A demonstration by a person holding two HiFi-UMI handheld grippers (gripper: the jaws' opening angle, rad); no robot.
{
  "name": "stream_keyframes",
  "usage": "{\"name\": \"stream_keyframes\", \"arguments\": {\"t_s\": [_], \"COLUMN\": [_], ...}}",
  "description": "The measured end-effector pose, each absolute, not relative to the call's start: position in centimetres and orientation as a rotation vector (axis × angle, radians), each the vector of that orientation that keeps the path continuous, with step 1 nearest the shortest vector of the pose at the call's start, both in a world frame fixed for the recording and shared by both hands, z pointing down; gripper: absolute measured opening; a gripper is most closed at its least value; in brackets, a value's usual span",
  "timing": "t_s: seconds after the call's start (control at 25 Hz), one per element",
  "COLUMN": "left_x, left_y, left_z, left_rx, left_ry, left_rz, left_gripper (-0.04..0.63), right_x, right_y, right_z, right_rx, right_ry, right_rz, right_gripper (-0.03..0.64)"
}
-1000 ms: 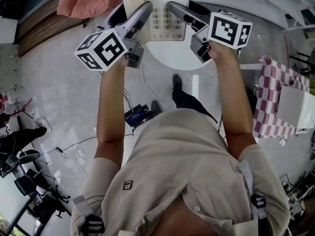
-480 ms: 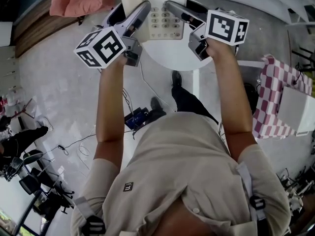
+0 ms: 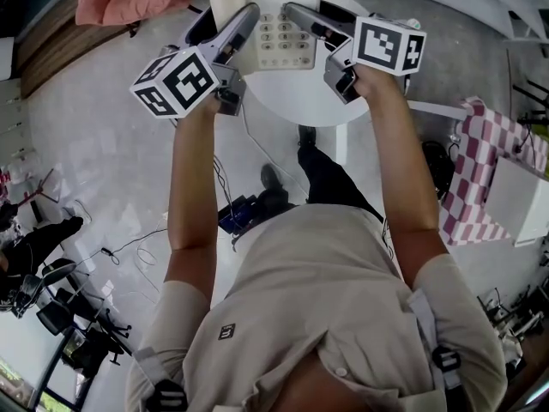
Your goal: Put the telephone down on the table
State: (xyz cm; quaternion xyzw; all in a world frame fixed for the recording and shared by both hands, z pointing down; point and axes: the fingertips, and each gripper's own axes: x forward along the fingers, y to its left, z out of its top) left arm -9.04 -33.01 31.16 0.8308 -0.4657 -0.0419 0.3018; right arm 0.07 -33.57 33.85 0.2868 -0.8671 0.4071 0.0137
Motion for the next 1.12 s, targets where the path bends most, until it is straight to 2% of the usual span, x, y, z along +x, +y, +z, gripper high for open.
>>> {"name": "stream_keyframes", "arguments": {"t_s": [1.12], "left_x": [-10.6], "left_y": [-39.5], "left_z": [49.4], "left_rx": [1.988], "left_ry": [-1.198], "left_rz": [-0.032], "left_gripper": [0.342], "right_x": [-1.8], "right_y": [-40.1], "right_z": [51.6], "right_rx": [0.839], "right_ry": [-2.529], "right_rz": [1.478], "right_gripper": [0.233]}}
